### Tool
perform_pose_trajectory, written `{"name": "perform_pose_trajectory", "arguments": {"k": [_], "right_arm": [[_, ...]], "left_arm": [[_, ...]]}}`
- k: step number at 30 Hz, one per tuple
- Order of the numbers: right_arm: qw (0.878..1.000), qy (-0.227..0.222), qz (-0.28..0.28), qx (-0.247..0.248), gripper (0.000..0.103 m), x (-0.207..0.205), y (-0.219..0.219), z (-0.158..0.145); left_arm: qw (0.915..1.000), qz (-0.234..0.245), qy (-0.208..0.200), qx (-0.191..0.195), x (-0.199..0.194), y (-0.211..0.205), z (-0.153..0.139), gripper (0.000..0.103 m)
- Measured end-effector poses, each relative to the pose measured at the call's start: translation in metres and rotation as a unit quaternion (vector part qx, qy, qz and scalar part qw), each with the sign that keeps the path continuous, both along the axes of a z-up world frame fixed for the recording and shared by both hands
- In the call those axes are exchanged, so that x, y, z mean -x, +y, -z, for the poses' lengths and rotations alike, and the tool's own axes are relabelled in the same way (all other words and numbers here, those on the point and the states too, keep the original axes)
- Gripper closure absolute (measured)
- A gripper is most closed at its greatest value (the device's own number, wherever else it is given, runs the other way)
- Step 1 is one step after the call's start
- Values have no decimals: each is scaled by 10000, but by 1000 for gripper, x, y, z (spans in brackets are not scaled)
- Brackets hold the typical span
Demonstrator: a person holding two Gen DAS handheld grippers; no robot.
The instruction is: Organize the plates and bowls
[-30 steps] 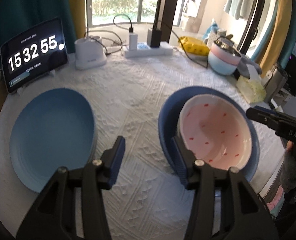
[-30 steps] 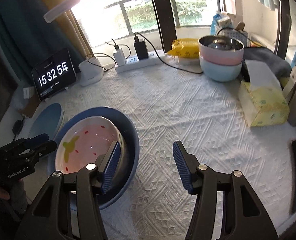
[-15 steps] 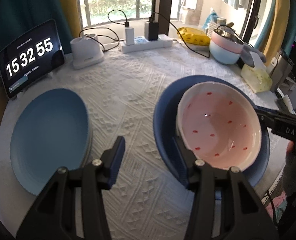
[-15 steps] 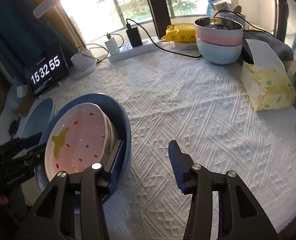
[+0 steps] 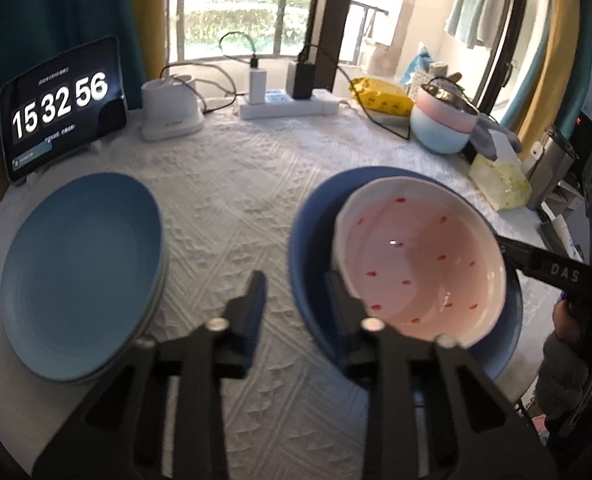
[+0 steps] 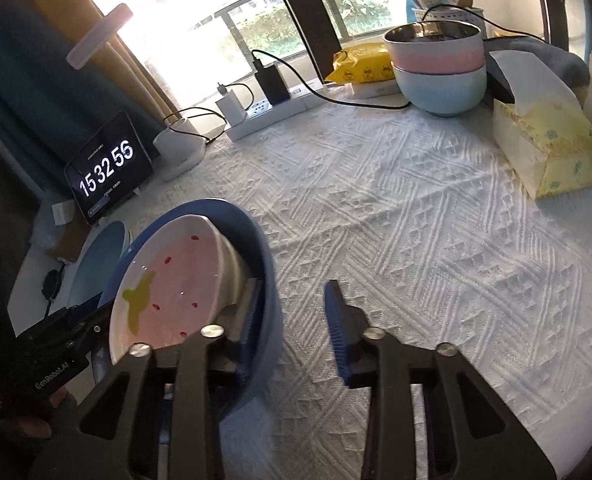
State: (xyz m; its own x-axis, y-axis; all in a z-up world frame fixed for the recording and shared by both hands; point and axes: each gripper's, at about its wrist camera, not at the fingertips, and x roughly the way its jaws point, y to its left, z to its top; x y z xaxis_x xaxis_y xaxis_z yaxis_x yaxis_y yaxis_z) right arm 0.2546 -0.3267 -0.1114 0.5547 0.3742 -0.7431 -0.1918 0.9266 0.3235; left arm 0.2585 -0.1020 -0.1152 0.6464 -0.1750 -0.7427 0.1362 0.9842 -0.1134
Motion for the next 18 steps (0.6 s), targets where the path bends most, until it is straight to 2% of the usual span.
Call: {"name": "perform_pose_trajectory", "arguments": {"k": [1, 3, 4, 6, 18], "right_arm": [[10000, -25, -15, 10, 81, 1, 2, -1], [10000, -66, -16, 6, 93, 3, 6, -2], [10000, -90, -13, 11, 94, 3, 9, -3], [9999, -103, 17, 11, 94, 3, 9, -3], [9996, -170, 234, 44, 94, 11, 10, -4]], "left_arm": [[10000, 5, -27, -24, 1, -2, -1, 87], [9999, -31, -113, -73, 3, -6, -1, 88], [9999, -48, -108, 0, 2, -4, -1, 88], [9999, -66, -107, 94, 2, -1, 0, 88], [9997, -59, -227, 90, 8, -5, -4, 90]]}}
